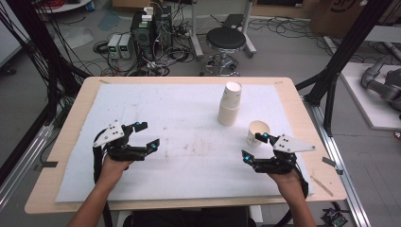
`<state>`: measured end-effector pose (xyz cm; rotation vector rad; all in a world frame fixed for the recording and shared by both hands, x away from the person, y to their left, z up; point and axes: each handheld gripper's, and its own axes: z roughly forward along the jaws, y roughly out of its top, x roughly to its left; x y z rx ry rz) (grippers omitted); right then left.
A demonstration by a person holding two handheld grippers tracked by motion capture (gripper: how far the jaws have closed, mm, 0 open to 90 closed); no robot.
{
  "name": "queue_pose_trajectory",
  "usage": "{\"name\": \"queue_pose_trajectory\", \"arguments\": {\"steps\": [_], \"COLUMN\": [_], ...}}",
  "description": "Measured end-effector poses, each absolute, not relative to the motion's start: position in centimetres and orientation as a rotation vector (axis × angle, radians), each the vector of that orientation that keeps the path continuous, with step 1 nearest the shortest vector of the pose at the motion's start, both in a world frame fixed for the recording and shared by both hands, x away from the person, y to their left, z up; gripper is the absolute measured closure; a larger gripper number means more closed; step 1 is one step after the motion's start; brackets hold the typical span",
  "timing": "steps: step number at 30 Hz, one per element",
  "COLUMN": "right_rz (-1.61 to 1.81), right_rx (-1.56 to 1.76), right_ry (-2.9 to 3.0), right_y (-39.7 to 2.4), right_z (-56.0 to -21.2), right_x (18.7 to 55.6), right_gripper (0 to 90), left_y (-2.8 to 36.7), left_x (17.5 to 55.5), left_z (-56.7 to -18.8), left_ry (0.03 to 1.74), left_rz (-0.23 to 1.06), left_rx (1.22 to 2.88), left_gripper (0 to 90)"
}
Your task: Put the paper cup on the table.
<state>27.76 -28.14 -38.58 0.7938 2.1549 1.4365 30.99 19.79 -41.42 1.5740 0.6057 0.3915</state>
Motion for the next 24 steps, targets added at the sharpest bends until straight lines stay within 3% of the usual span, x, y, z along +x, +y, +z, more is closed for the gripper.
{"name": "queue_pose_trajectory", "arguments": {"steps": [24], "right_rz": [1.403], "right_rx": [0.789], "right_ry": [2.138], "right_y": [-28.41], "right_z": [-38.56], "right_x": [27.98], "right_gripper": [20.0], "left_y": [19.91], "left_x": [31.15], "left_z": [-41.62], "left_ry": [0.618], "left_rz": [0.397], "left_rx": [1.567], "left_gripper": [16.5]}}
